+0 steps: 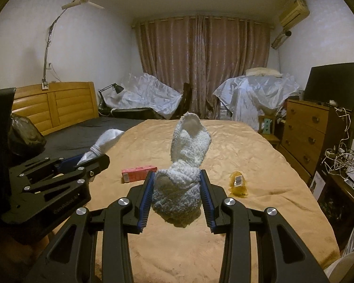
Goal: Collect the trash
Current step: 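Carry the white cloth and white sock in both tools over the bucket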
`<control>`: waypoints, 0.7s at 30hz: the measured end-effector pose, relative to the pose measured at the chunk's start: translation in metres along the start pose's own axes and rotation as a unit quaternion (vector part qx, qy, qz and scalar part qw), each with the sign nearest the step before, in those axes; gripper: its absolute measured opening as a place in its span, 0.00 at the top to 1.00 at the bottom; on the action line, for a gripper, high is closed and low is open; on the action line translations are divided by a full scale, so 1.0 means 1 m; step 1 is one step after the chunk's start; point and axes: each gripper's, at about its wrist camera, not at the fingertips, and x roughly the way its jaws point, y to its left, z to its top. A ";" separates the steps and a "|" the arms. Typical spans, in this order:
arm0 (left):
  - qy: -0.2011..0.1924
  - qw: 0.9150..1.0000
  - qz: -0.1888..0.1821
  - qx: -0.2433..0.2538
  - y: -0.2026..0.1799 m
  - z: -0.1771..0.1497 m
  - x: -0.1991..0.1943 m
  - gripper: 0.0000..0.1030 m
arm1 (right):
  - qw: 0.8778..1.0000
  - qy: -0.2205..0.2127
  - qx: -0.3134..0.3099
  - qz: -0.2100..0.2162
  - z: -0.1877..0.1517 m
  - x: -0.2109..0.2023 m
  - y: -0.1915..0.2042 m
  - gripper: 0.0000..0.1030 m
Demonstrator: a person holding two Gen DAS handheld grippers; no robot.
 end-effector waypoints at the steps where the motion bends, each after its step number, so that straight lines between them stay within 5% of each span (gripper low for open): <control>1: -0.001 1.000 -0.002 0.001 0.000 0.001 -0.001 0.74 | 1.000 0.000 0.001 -0.001 0.000 -0.005 -0.002 0.62; 10: -0.001 0.999 -0.037 0.013 -0.026 0.006 -0.002 0.74 | 1.000 0.001 0.009 -0.029 0.007 -0.033 -0.019 0.62; 21: 0.008 0.991 -0.122 0.048 -0.106 0.006 -0.001 0.74 | 0.994 0.016 0.026 -0.105 -0.004 -0.100 -0.098 0.62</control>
